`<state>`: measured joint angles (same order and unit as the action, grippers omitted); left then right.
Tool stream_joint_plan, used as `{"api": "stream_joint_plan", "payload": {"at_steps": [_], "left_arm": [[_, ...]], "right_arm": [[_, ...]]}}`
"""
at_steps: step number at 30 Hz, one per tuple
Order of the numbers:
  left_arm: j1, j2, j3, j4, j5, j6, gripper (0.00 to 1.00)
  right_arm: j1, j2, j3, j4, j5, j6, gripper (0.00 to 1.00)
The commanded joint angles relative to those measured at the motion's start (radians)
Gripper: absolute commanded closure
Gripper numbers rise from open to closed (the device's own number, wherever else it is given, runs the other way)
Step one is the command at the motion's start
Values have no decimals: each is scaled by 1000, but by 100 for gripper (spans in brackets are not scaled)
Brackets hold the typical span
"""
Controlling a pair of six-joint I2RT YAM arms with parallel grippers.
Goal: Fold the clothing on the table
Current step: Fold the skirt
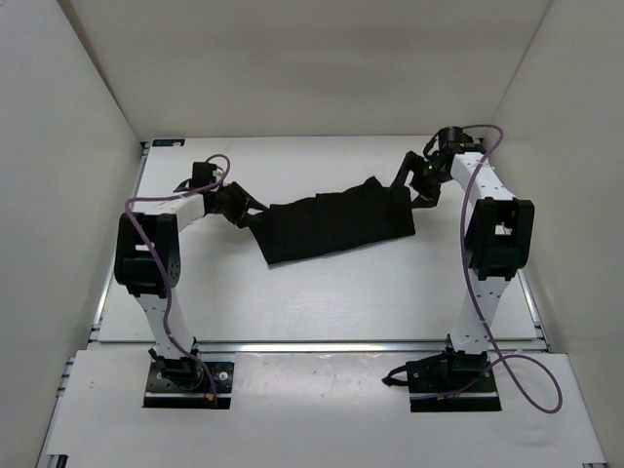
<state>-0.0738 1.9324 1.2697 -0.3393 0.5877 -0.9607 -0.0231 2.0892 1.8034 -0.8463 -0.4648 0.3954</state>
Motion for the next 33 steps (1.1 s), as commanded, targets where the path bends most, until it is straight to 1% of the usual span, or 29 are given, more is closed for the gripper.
{"api": "stream_joint_plan", "payload": {"at_steps": [1, 3, 6, 7, 8, 9, 11, 13, 15, 18, 23, 24, 25, 26, 27, 28, 29, 31, 32, 33], "left_arm": [[3, -163, -102, 83, 29, -10, 48], [-3, -234, -169, 77, 6, 13, 47], [-20, -305, -275, 71, -66, 30, 44], [-32, -329, -336, 86, -92, 27, 43], [-37, -343, -364, 129, -109, 1, 43], [-41, -363, -428, 178, -117, -28, 42], [-58, -381, -510, 218, -155, -52, 42], [-78, -380, -532, 241, -193, -59, 41], [-95, -366, -520, 238, -230, -64, 42], [-136, -337, -491, 235, -270, -73, 41], [-179, -276, -458, 261, -305, -111, 40], [-188, -262, -458, 272, -313, -121, 40], [-192, -251, -463, 276, -319, -116, 41], [-195, -247, -451, 278, -325, -124, 45], [-204, -239, -452, 283, -327, -130, 50], [-207, -234, -446, 292, -341, -128, 61], [-210, -227, -449, 304, -339, -134, 77], [-210, -224, -452, 315, -341, -139, 100], [-211, -219, -449, 315, -333, -138, 100], [-213, -208, -440, 309, -338, -138, 100]], "right_arm": [[-29, -158, -137, 91, 49, 17, 24], [-66, -248, -315, 220, 16, 51, 27], [-106, -284, -464, 328, -17, 94, 28], [-119, -287, -489, 351, -41, 106, 28], [-124, -290, -539, 392, -52, 129, 28], [-127, -288, -574, 426, -48, 147, 28], [-124, -290, -622, 472, -49, 178, 28], [-117, -279, -651, 506, -22, 201, 29], [-109, -259, -670, 527, -2, 230, 29], [-110, -241, -688, 562, 5, 252, 31], [-98, -219, -702, 582, 84, 299, 34], [-103, -213, -714, 607, 80, 316, 35], [-101, -204, -716, 616, 83, 329, 40], [-107, -193, -710, 616, 77, 327, 49], [-106, -184, -710, 616, 80, 327, 55], [-107, -176, -699, 615, 75, 327, 73], [-106, -167, -688, 606, 72, 326, 86], [-112, -164, -690, 598, 87, 309, 95], [-113, -172, -697, 611, 89, 290, 100], [-120, -179, -703, 621, 86, 292, 100]]}}
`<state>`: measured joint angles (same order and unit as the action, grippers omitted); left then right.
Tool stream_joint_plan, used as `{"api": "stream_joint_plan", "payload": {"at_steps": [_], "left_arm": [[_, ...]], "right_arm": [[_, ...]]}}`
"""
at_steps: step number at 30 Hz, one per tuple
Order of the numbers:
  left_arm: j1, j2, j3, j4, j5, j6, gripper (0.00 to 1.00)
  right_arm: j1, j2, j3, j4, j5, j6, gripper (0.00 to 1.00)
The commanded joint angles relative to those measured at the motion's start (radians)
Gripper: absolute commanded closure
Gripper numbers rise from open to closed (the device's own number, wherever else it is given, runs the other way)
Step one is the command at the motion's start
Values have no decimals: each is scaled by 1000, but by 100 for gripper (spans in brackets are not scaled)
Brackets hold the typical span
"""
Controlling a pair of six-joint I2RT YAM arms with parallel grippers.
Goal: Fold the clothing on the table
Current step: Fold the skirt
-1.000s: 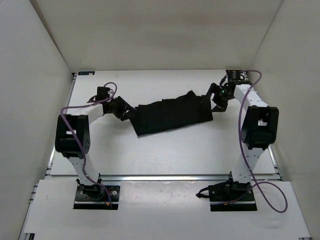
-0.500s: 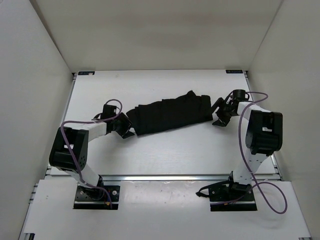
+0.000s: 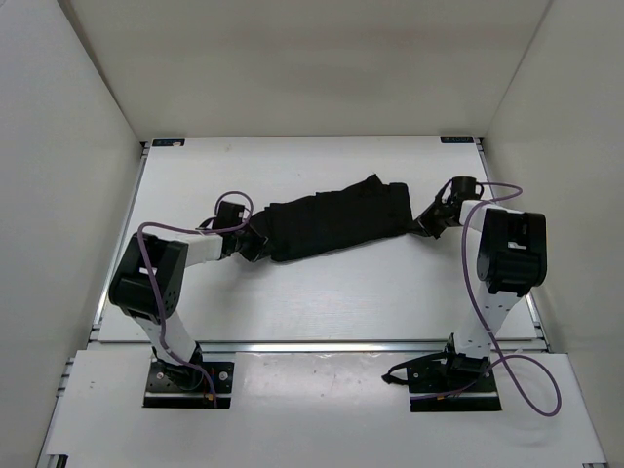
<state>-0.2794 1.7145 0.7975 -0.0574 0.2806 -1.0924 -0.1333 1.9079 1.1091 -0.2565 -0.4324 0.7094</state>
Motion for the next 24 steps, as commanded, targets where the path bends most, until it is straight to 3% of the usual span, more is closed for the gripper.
{"api": "stream_joint_plan", "payload": {"at_steps": [1, 6, 11, 19, 24], "left_arm": [[-13, 14, 34, 22, -23, 0, 100], [-35, 45, 54, 36, 15, 6, 100], [-38, 59, 45, 48, 31, 5, 100], [-38, 56, 49, 42, 51, 9, 100], [-21, 39, 46, 16, 78, 43, 100]], "right_arm": [[-12, -3, -9, 25, 67, -40, 100], [46, -65, 153, -177, 162, -200, 100], [263, -81, 360, -328, 284, -352, 100], [656, -12, 520, -305, 264, -456, 100], [765, 80, 580, -294, 210, -479, 100]]}}
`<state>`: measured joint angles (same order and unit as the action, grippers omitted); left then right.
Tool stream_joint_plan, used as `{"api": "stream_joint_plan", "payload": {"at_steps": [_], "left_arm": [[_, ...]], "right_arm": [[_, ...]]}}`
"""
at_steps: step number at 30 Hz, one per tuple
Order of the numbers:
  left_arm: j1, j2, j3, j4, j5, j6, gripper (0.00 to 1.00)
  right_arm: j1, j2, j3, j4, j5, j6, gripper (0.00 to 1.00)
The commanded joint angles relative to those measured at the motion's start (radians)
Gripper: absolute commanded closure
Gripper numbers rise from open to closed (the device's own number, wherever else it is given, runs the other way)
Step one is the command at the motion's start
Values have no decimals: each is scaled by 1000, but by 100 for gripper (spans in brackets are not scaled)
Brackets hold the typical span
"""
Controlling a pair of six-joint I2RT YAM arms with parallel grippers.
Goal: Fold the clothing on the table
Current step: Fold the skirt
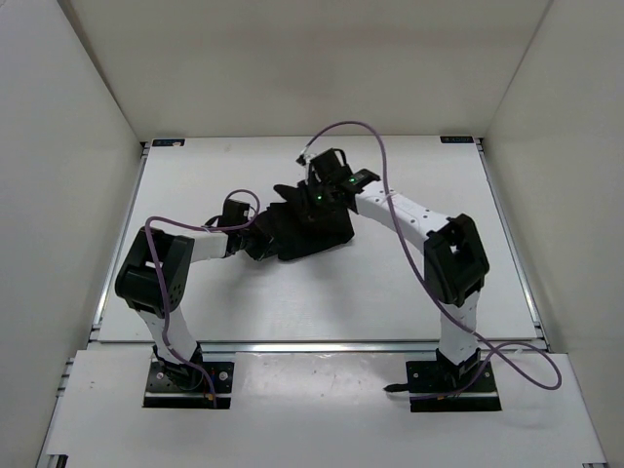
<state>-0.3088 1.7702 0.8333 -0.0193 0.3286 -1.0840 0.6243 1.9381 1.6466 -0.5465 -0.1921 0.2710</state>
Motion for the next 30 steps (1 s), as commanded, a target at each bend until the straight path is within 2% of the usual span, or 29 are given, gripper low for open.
{"api": "stream_joint_plan", "payload": {"at_steps": [1, 6, 13, 20, 22, 27, 30], "left_arm": [[13, -14, 9, -31, 26, 36, 100], [22, -21, -20, -27, 66, 58, 100], [23, 6, -2, -106, 95, 128, 99], [19, 83, 52, -217, 154, 208, 95], [22, 83, 47, -203, 162, 208, 94], [28, 94, 58, -225, 158, 223, 92], [31, 90, 61, -243, 155, 234, 90]], "right_arm": [[32, 65, 51, -4, -33, -42, 100], [87, 122, 55, 13, -34, -52, 100], [133, 202, 47, 40, -68, -90, 100], [158, 145, -36, 128, -118, -133, 100], [155, 124, -60, 158, -124, -135, 99], [161, 168, 4, 79, -138, -157, 100], [169, 128, -16, 82, -144, -145, 100]]}}
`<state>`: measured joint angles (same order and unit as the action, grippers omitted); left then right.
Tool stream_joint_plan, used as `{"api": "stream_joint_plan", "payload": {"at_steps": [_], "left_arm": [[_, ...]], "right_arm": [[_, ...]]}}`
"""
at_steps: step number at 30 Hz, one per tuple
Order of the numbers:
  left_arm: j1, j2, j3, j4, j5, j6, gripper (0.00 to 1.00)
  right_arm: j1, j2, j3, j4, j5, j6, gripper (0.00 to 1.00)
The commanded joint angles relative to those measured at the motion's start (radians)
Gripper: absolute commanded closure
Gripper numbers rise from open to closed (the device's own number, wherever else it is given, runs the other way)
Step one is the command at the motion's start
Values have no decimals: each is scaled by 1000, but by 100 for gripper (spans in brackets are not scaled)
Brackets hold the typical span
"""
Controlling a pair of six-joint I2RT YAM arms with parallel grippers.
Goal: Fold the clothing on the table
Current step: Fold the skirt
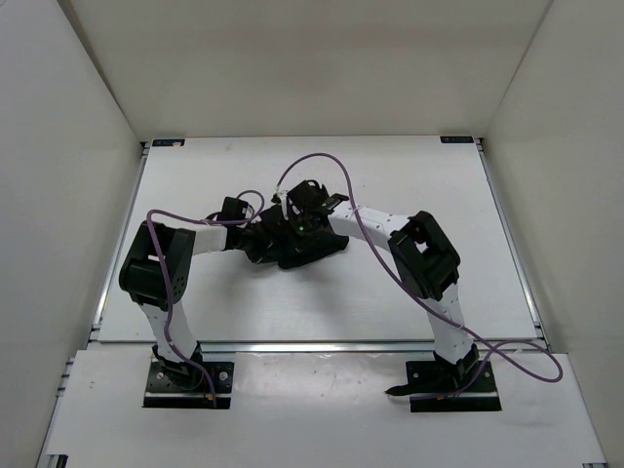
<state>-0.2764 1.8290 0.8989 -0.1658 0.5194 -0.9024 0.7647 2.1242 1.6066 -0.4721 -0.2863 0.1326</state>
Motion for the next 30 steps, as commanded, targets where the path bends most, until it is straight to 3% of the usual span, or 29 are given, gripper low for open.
{"api": "stream_joint_plan", "payload": {"at_steps": [1, 4, 9, 12, 15, 21, 30], "left_arm": [[5, 26, -9, -95, -39, 54, 90], [3, 16, -17, -90, -32, 56, 89], [6, 32, -17, -98, -12, 50, 80], [11, 7, -18, -106, -12, 42, 66], [20, -31, -18, -101, -4, 30, 59], [46, -108, -57, -110, 42, 16, 58], [95, -244, -112, -162, 42, 56, 56]], "right_arm": [[28, -70, 12, 16, -59, -4, 100], [36, -79, -10, 19, -68, 9, 100], [45, -49, 45, -49, -87, -28, 90], [48, -81, 47, -66, -42, -14, 77], [54, -162, 6, -57, -5, 7, 64], [68, -297, -94, -53, 9, 84, 45], [26, -547, -315, -8, 38, 168, 40]]}}
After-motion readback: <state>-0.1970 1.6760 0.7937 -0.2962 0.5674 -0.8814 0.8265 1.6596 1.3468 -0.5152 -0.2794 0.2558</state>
